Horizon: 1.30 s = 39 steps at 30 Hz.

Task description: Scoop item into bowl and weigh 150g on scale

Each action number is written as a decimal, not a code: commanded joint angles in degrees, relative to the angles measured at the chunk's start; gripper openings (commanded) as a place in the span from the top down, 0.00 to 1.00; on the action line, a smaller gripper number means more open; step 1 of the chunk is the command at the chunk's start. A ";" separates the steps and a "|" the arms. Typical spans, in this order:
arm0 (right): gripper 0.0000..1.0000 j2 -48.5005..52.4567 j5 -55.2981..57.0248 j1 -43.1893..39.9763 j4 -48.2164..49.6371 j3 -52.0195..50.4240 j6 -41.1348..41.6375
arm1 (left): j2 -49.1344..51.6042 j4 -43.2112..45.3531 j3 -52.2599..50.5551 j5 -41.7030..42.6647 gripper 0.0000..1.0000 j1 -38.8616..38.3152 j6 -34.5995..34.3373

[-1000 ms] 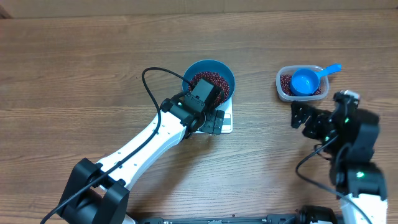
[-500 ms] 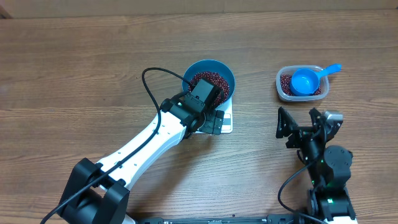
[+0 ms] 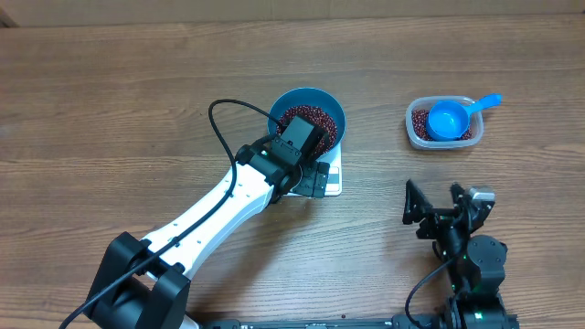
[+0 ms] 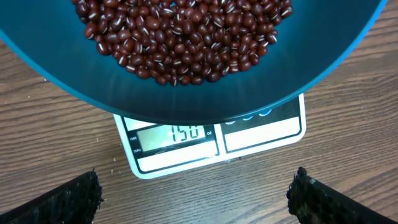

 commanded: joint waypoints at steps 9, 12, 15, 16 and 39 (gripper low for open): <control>0.00 -14.62 0.76 0.24 -4.87 -0.61 0.02 | 0.22 0.13 -0.13 -0.76 0.01 0.31 -1.22; 0.00 -18.43 0.76 0.24 -4.33 -0.61 0.04 | 0.22 0.13 -0.13 -0.76 0.00 0.31 -1.22; 0.00 -18.47 0.79 0.24 -4.79 -0.63 0.04 | 0.22 0.11 -0.13 -0.76 0.00 0.31 -1.22; 0.00 -18.47 0.76 0.24 -4.87 -0.63 0.04 | 0.22 0.13 -0.13 -0.76 0.01 0.31 -1.22; 0.00 -18.43 0.79 0.24 -4.87 -0.61 0.04 | 0.22 0.11 -0.13 -0.76 0.01 0.31 -1.22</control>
